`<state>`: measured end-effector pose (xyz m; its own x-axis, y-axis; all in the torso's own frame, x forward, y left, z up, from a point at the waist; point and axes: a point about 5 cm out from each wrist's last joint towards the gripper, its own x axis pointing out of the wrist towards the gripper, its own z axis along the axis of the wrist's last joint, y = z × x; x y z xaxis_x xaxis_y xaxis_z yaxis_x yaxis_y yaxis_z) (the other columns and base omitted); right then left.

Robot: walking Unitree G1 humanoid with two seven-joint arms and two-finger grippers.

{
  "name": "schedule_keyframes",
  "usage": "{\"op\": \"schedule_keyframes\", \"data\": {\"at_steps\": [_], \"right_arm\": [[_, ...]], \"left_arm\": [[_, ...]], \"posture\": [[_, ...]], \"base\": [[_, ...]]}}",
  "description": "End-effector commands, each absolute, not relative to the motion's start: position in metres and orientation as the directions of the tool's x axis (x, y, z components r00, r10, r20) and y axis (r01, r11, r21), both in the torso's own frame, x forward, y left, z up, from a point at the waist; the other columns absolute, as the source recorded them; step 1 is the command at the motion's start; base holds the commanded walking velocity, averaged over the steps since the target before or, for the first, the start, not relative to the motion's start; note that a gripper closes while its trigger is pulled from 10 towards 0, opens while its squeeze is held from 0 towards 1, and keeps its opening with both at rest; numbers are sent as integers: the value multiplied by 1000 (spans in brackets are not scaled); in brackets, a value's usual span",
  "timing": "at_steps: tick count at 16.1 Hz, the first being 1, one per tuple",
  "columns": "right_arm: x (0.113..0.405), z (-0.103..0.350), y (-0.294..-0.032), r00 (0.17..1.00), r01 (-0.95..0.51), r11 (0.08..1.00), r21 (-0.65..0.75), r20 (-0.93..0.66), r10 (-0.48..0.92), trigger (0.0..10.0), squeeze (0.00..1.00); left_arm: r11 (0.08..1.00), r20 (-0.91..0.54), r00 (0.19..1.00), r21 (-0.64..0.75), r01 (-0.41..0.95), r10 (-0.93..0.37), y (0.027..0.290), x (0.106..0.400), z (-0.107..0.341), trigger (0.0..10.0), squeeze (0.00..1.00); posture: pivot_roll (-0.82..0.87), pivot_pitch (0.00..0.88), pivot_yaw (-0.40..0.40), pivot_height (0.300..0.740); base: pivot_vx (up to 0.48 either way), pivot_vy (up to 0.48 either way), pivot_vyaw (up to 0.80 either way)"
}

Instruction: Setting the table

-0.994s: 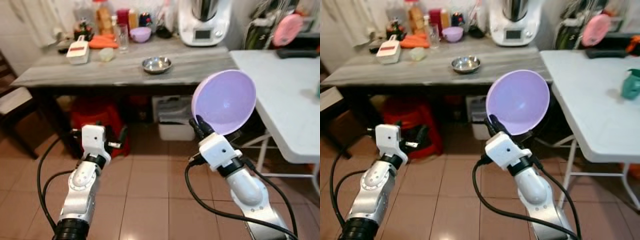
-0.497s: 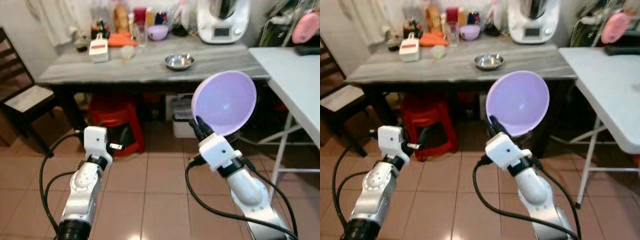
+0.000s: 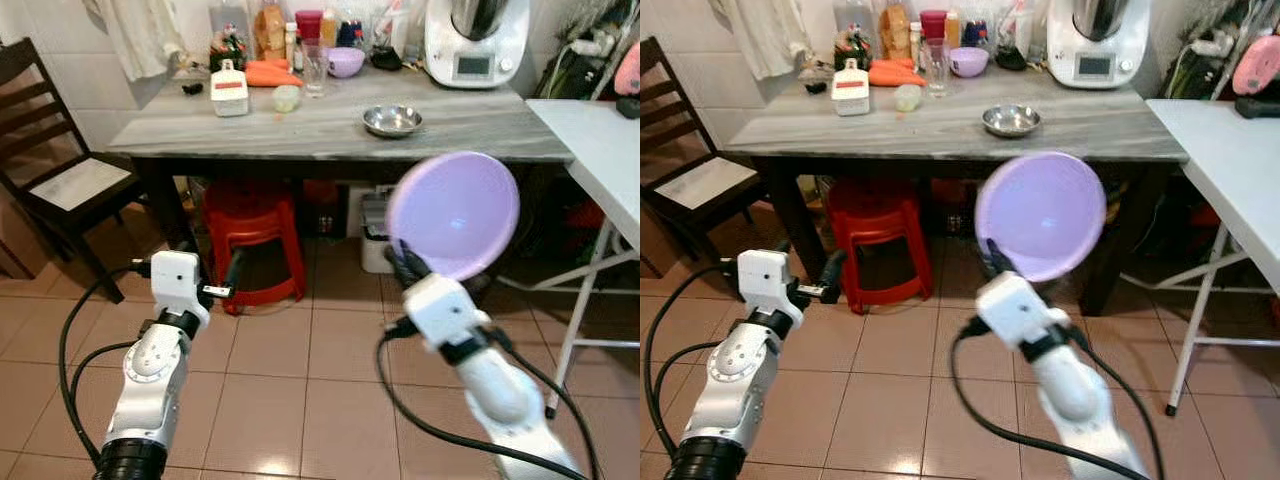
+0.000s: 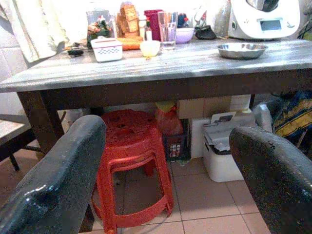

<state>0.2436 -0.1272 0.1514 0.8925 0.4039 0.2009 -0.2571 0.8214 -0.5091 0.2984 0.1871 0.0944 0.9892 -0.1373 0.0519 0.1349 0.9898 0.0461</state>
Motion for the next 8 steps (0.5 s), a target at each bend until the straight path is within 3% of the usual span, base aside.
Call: {"op": "schedule_keyframes", "data": {"at_steps": [1,8], "right_arm": [[242,156,-133,900,-234,841,-488,217,377,10000,0],[240,157,-137,908,-223,853,-471,217,357,10000,0]], "left_arm": [[990,64,990,63,124,-128,191,296,96,10000,0],[987,59,986,54,153,-156,183,291,92,10000,0]], "posture": [[-36,0,40,740],[-41,0,40,740]], "base": [[0,0,0],[36,0,0]]}}
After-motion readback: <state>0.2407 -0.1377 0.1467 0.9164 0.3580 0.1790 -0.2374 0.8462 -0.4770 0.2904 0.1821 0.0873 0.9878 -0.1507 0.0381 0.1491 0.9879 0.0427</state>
